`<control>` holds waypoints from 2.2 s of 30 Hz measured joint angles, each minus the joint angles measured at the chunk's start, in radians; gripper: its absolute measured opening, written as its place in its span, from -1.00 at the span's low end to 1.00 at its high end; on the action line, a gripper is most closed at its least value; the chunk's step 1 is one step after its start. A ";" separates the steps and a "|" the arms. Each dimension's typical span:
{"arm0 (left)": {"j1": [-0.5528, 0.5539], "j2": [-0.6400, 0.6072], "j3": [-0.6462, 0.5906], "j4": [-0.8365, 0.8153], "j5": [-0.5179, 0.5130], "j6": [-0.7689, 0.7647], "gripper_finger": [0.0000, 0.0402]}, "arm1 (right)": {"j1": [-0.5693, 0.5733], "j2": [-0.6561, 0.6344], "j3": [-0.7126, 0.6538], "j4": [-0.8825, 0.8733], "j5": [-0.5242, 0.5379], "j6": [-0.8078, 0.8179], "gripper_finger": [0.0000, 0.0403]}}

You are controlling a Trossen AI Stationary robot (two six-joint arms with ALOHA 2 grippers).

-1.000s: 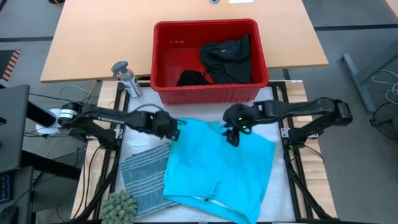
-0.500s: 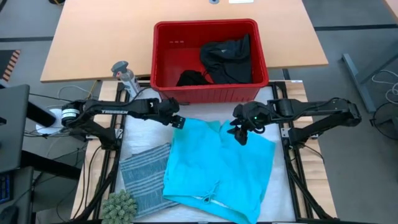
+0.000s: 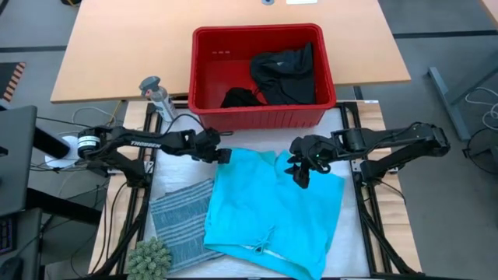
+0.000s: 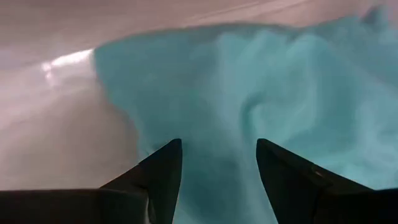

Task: Fold Laundry from Bin
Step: Fold the light blue shorts from the red organizer bin

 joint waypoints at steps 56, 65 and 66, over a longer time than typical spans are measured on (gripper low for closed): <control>-0.033 0.062 -0.147 0.273 -0.038 -0.069 -0.81 | 0.041 -0.006 0.000 0.012 -0.001 0.018 0.03; -0.036 0.130 -0.112 0.413 0.098 -0.098 -1.00 | 0.131 0.114 0.025 0.221 -0.020 -0.045 -0.34; -0.037 0.120 -0.103 0.407 0.099 -0.100 -1.00 | 0.140 0.116 0.047 0.234 -0.020 -0.046 -0.38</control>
